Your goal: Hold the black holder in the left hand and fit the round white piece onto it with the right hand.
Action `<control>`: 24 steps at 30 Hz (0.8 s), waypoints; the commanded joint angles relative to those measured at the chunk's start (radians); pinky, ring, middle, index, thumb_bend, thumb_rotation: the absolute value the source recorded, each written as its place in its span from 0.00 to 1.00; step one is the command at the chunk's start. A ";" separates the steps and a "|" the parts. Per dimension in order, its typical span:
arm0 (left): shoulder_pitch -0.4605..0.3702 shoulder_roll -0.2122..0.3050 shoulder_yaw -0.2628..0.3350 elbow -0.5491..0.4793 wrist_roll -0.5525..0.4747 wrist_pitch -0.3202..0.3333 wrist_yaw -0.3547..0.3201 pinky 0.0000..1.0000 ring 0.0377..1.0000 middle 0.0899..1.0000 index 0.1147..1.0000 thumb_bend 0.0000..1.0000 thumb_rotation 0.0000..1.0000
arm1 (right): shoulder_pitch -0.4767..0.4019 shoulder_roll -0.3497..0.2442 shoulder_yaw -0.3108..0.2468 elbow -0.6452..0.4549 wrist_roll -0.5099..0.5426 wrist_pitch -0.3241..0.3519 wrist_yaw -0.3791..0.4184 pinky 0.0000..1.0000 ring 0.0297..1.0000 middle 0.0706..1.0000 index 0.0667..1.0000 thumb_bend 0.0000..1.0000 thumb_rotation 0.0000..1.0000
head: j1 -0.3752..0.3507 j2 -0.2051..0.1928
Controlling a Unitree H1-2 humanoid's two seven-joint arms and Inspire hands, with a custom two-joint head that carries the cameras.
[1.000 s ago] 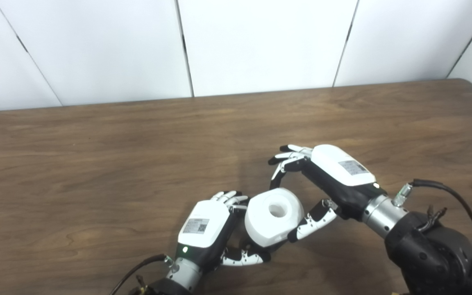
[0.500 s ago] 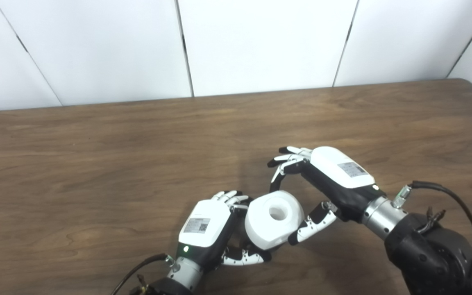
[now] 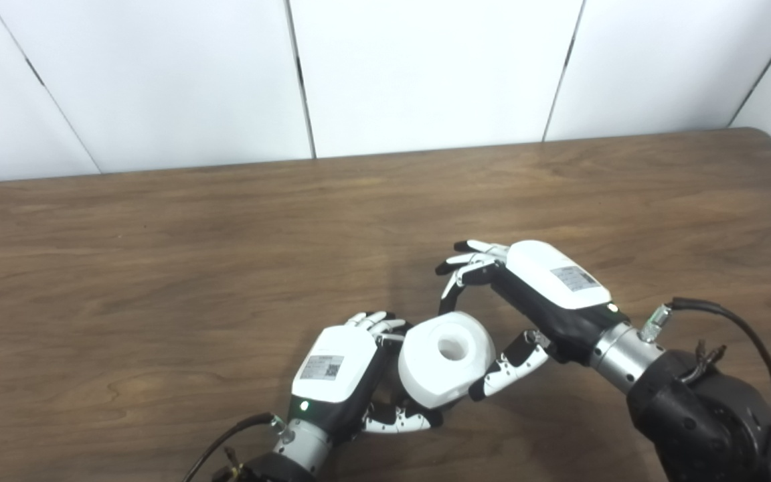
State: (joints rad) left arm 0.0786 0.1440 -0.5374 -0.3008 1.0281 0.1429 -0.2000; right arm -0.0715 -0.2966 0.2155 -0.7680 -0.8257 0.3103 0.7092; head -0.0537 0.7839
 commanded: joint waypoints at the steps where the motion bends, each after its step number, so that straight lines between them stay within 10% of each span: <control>1: 0.040 0.019 -0.024 0.055 0.020 0.041 -0.098 0.89 0.88 0.80 0.42 0.52 0.05 | -0.004 -0.003 0.009 0.000 -0.018 -0.036 -0.019 0.91 0.93 0.80 0.45 0.52 0.13 | 0.000 0.001; 24: 0.037 0.021 -0.025 0.048 0.023 0.047 -0.113 0.88 0.89 0.81 0.42 0.52 0.05 | -0.024 -0.022 -0.002 0.009 -0.037 -0.069 -0.007 0.90 0.94 0.80 0.45 0.52 0.13 | -0.012 0.007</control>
State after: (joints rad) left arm 0.0769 0.1442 -0.5381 -0.3047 1.0321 0.1479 -0.2072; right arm -0.0759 -0.3003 0.2193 -0.7587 -0.8479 0.2622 0.6969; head -0.0644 0.7900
